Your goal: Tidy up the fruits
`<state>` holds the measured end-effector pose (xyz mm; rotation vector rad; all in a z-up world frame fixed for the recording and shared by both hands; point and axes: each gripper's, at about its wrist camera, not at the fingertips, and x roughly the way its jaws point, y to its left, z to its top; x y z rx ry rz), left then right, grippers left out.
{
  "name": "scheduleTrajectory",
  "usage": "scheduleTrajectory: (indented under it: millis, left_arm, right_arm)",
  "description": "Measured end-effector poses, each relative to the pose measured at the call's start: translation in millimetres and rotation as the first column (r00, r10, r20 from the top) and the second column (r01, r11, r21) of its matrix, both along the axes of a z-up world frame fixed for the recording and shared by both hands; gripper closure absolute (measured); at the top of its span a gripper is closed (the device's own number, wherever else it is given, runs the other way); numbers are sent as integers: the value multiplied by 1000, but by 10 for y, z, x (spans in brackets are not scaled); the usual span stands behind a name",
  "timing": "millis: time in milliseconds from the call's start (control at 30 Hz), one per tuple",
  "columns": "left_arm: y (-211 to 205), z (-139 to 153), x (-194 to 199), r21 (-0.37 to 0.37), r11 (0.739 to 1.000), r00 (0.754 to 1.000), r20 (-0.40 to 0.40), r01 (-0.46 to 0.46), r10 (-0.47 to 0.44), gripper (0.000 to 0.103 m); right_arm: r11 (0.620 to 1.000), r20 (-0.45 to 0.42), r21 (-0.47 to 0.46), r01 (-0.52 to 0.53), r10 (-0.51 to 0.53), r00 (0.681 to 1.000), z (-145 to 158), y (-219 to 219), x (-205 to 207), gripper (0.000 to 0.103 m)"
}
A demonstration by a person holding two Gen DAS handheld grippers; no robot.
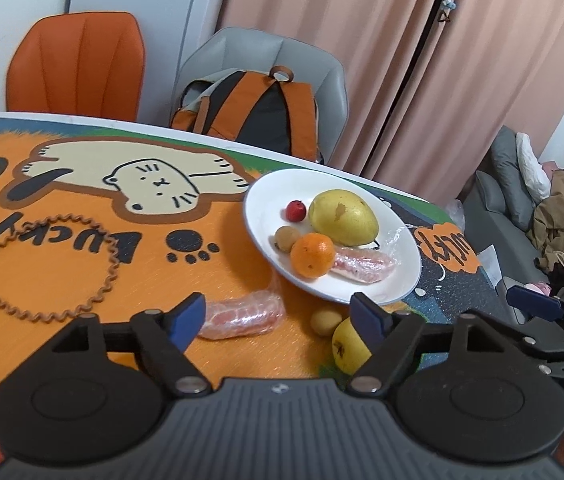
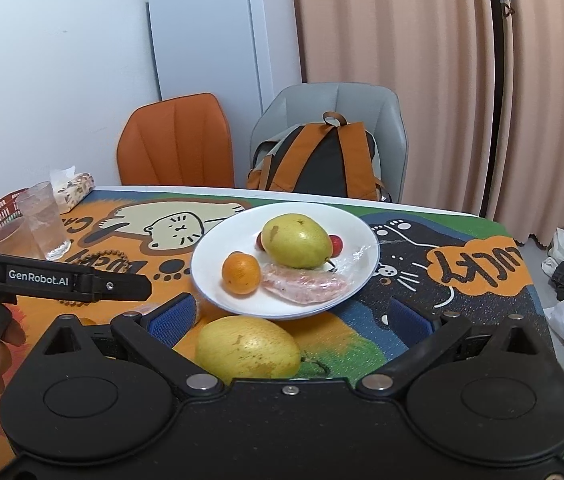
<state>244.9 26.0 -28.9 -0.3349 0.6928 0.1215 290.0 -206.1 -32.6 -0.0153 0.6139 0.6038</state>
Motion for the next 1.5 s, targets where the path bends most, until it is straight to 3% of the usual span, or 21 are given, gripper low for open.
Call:
scheduleTrajectory:
  millis: [533,800,1500]
  left_arm:
    - [132,120,-454,0,1000,1000,20,-22,22,17]
    - [212,207,-694,-15,1000,1000,22,-19,19,8]
    - [311,258,-1001,-5,1000,1000,0,-20,20,5]
  right_arm:
    - [1000,-45,25,-7,8,999,163,70,-276,0]
    - [998,-71,55,-1,5,997,247,76,-459,0]
    - [998,-116,67,-2,9,993,305,14,-655,0]
